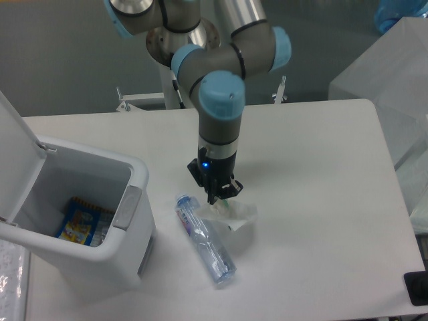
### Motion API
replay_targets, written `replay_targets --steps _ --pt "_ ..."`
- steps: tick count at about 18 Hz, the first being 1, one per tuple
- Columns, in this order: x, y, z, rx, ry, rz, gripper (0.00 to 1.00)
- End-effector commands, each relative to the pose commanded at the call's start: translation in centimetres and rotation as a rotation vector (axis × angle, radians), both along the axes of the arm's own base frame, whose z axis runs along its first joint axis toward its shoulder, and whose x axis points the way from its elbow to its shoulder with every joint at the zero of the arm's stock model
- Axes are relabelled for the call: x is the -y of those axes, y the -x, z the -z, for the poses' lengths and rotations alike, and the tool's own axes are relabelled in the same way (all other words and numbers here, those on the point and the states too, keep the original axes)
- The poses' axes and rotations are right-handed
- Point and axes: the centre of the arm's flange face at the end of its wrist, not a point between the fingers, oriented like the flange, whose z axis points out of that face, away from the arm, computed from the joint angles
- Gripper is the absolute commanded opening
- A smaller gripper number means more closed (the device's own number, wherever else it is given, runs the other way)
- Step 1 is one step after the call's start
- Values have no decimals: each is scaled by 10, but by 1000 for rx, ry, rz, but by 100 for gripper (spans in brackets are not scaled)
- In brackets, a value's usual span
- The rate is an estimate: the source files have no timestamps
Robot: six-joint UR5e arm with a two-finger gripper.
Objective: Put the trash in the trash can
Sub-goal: 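Lift the tissue and carry it over the open trash bin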
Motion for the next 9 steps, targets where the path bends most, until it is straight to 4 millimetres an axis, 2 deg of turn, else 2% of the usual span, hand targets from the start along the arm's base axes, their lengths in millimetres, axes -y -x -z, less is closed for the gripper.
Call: replay_targets --steps 4,9 --pt "3 20 -54 116 -183 -134 4" --pt "-9 17 -113 249 -296 -316 5"
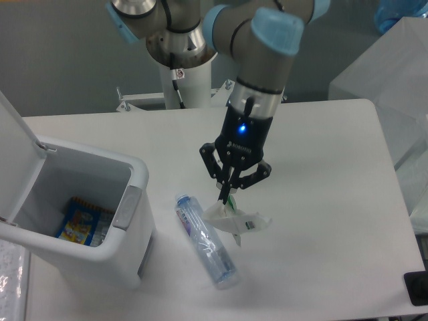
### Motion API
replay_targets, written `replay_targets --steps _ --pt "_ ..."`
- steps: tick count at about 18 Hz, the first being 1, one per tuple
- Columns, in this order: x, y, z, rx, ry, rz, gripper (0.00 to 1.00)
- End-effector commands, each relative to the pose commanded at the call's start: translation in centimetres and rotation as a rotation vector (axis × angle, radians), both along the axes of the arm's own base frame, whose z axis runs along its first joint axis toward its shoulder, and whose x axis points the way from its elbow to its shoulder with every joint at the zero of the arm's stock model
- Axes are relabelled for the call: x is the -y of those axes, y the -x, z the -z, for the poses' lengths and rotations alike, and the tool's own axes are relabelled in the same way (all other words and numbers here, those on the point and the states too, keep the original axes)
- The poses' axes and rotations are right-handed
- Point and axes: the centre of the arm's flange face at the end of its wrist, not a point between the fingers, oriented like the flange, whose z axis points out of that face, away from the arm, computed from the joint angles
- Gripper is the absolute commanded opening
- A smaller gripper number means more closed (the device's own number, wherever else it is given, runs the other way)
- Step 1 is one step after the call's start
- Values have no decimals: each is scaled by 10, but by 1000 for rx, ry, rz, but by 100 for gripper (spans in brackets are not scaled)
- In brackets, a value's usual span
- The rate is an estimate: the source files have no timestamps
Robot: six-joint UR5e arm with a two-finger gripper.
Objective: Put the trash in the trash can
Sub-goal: 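Lift the tissue and carry it over the open trash bin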
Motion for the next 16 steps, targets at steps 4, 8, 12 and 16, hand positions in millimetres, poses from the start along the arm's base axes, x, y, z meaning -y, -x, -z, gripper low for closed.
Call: replay_targets --steps 4,8,12,16 --pt "-9 -19 -38 172 -114 -59 5" --pt "-22 -56 -55 245 -149 -32 5" --pt "-32 -99 -72 273 -168 21 5" --pt "-51 -147 -80 270 -168 106 5"
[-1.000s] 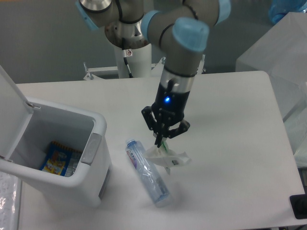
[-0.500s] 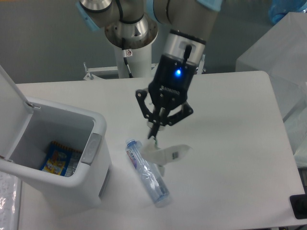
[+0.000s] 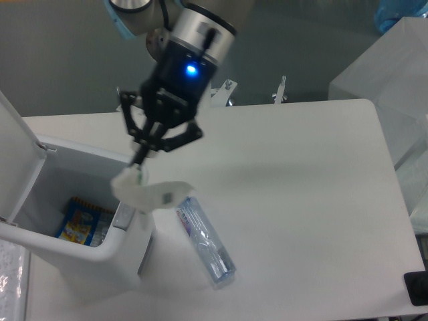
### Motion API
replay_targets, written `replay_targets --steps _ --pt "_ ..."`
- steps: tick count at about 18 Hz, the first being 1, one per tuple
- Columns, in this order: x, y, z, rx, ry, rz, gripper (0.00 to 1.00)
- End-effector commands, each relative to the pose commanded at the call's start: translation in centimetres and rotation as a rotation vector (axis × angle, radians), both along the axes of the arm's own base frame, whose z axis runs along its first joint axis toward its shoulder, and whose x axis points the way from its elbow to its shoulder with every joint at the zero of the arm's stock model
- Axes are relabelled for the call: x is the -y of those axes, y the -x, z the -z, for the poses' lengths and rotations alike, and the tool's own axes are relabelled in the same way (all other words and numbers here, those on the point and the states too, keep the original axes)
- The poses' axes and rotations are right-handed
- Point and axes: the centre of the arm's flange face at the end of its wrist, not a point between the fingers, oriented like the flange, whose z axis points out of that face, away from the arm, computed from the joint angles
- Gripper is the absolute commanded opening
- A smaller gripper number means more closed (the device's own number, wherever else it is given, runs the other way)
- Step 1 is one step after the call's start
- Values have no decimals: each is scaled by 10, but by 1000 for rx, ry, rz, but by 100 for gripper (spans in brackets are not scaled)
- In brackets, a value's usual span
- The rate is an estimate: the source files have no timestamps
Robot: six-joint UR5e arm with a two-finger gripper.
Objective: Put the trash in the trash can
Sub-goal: 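Lift the tissue and carry it over the open trash bin, then open the gripper to drop the tissue into the bin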
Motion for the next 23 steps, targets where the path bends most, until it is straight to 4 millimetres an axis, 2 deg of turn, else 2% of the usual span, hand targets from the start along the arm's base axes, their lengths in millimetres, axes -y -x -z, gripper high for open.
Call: replay_targets --steps 3,5,8,9,10,11,12,13,15,16,17,20,23 --pt "-6 -34 13 19 20 54 12" --pt "-10 -54 26 39 41 84 12" --pt "-11 -68 50 63 74 110 13" --pt "-11 -68 51 65 76 111 18" --pt "-13 -67 53 60 75 115 32" --pt "-14 -66 52 55 71 117 56" --pt "-15 -65 49 53 67 115 58" --pt "-15 -66 47 50 64 115 65" --pt "-14 -65 43 43 59 114 85" --pt "-14 -62 43 40 61 106 95" --pt "-13 -57 41 36 60 95 99" --pt "2 -16 39 46 59 11 100" --pt "23 48 47 50 55 -98 100"
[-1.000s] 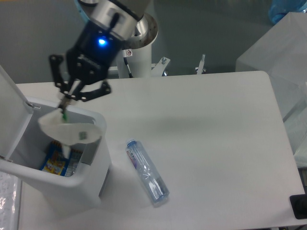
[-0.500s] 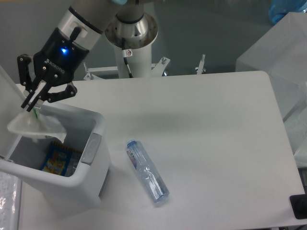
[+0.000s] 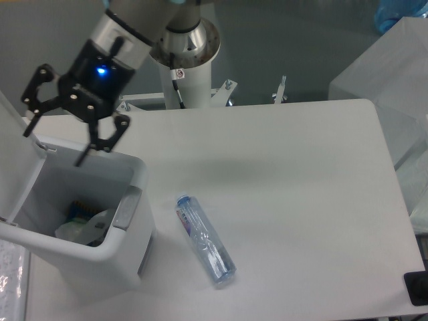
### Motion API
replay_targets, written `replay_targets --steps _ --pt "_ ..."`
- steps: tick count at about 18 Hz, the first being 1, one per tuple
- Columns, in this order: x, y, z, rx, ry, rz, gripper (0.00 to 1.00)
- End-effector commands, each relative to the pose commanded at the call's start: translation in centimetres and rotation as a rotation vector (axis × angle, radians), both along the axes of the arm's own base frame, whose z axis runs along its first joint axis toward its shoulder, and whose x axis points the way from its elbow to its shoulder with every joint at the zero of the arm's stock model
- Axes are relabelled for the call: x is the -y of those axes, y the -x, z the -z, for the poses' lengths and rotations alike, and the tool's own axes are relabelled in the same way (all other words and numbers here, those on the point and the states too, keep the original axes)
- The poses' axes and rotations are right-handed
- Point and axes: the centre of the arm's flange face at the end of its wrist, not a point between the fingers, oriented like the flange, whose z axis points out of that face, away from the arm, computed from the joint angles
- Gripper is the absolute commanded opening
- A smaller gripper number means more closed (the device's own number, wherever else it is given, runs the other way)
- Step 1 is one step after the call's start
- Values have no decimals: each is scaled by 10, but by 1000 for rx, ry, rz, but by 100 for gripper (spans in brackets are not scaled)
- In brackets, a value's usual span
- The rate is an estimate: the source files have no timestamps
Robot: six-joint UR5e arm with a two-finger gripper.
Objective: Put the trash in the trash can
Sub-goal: 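Open the gripper to drop the tissue into the bin, then move the gripper over the clear plastic water bottle and lower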
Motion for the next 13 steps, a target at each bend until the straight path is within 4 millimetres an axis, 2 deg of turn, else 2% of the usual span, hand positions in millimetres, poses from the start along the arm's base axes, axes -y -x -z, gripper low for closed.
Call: replay_targets --steps 3,7,8,10,13 --pt "9 62 15 15 14 -81 100" --pt "-1 112 19 -60 87 -173 100" --pt "-3 122 20 -86 120 -205 100" --pt "-8 139 38 -94 183 -256 100" --pt "-8 147 54 -64 221 -288 100"
